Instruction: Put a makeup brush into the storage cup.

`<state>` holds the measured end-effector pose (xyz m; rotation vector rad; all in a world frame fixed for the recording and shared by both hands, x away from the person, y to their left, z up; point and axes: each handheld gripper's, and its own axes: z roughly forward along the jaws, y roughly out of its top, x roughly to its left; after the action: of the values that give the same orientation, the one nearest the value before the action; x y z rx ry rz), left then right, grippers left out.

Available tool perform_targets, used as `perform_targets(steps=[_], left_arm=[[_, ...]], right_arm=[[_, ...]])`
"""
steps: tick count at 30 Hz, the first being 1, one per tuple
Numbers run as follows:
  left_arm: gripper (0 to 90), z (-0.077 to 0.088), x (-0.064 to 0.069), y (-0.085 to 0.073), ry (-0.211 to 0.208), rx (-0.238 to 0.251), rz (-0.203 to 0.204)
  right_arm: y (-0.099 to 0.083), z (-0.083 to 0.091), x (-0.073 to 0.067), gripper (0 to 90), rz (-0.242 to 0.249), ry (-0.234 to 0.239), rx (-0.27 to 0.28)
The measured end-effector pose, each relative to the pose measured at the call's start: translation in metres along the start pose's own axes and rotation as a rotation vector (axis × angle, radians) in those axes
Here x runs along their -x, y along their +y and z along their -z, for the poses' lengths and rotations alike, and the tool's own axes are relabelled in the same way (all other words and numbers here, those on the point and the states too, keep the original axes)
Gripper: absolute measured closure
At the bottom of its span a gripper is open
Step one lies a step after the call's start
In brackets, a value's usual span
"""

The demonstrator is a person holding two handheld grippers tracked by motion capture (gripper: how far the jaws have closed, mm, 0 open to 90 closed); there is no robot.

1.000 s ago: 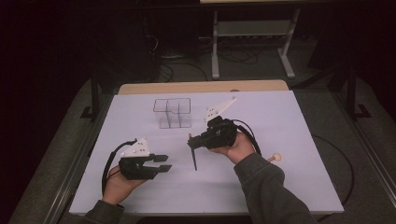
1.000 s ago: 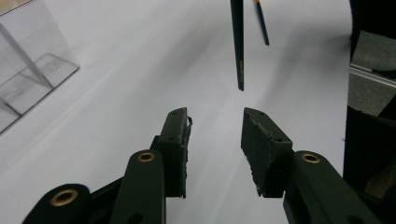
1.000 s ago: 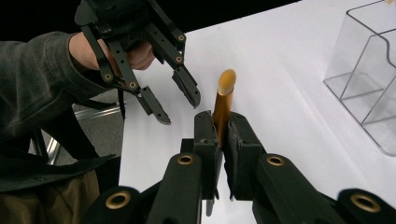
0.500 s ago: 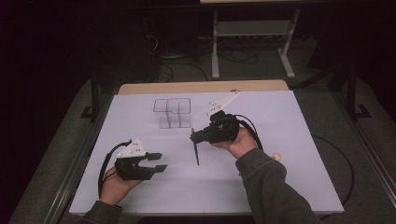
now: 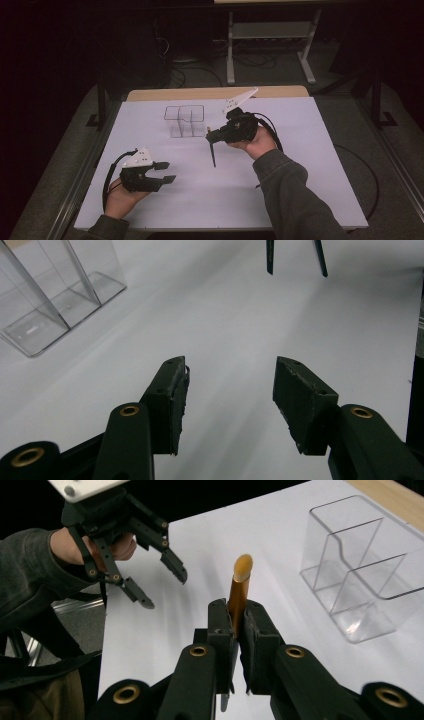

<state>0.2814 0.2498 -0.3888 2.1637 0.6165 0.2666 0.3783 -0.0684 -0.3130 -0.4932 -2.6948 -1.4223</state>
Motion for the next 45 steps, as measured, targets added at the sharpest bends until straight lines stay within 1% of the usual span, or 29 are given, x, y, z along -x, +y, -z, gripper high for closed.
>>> perform_targets(steps=[1,3,4,6,7,8,10,11,14,15,16,17,18,25,27,28,29,30,31,33,35,37,45], left_arm=[[46.9,0.0,0.0,0.0,0.0,0.0,0.0],[46.9,0.001,0.0,0.0,0.003,0.001,0.006],[46.7,0.001,-0.001,-0.001,0.005,0.003,0.007],[46.1,0.001,-0.002,-0.001,0.005,0.0,0.008],[45.8,0.001,-0.002,-0.001,0.005,0.002,0.015],[45.5,0.001,-0.002,-0.001,0.006,0.001,0.018],[45.1,0.002,-0.003,-0.002,0.007,-0.005,0.018],[45.0,0.002,-0.003,-0.002,0.008,-0.004,0.021],[44.3,0.002,-0.004,-0.003,0.008,-0.006,0.031],[44.2,0.001,-0.004,-0.003,0.01,0.002,0.036],[44.2,0.001,-0.005,-0.003,0.009,0.004,0.034],[44.1,0.002,-0.006,-0.003,0.011,-0.005,0.023],[44.1,0.002,-0.006,-0.003,0.011,-0.005,0.024],[43.8,0.003,-0.005,-0.003,0.013,-0.002,0.02],[43.7,0.003,-0.006,-0.003,0.017,-0.002,0.007],[43.7,0.004,-0.006,-0.004,0.015,-0.004,0.024],[43.6,0.004,-0.006,-0.004,0.015,-0.004,0.026],[43.4,0.005,-0.007,-0.004,0.019,-0.005,0.017],[43.1,0.005,-0.007,-0.004,0.019,-0.003,0.021],[42.9,0.006,-0.007,-0.005,0.018,0.0,0.026],[42.6,0.006,-0.008,-0.006,0.022,0.005,0.025],[42.4,0.006,-0.008,-0.006,0.022,0.011,0.038],[42.1,0.007,-0.009,-0.006,0.026,0.011,0.028]], right_arm=[[0.002,0.001,0.0,82.9,-0.008,-0.002,0.0],[0.006,0.002,0.003,82.9,-0.001,-0.01,0.003],[0.008,0.003,0.004,82.9,-0.005,-0.015,-0.004],[0.012,0.004,0.006,82.8,-0.008,-0.02,-0.003],[0.015,0.005,0.006,82.9,-0.016,-0.024,-0.006],[0.017,0.005,0.008,82.9,0.0,-0.026,0.002],[0.021,0.005,0.01,82.9,-0.01,-0.027,0.006],[0.023,0.005,0.012,82.9,-0.001,-0.031,0.004],[0.029,0.004,0.016,82.8,-0.008,-0.032,0.009],[0.031,0.004,0.017,82.9,-0.008,-0.035,0.011],[0.032,0.004,0.019,82.8,-0.001,-0.04,0.012],[0.034,0.003,0.021,82.9,-0.001,-0.041,0.012],[0.036,0.003,0.021,82.8,-0.009,-0.042,0.008],[0.054,-0.002,0.031,82.9,-0.007,-0.058,0.014],[0.06,-0.004,0.035,82.9,-0.002,-0.066,0.013],[0.06,-0.004,0.035,82.9,-0.002,-0.066,0.013],[0.063,-0.006,0.036,82.9,-0.004,-0.067,0.012],[0.065,-0.007,0.037,82.9,-0.011,-0.068,0.013],[0.067,-0.007,0.039,82.9,-0.004,-0.074,0.014],[0.071,-0.009,0.041,82.9,-0.015,-0.073,0.013],[0.075,-0.01,0.044,82.9,-0.006,-0.079,0.008],[0.079,-0.012,0.045,82.9,-0.006,-0.081,0.007],[0.096,-0.018,0.053,82.9,0.007,-0.096,0.007]])
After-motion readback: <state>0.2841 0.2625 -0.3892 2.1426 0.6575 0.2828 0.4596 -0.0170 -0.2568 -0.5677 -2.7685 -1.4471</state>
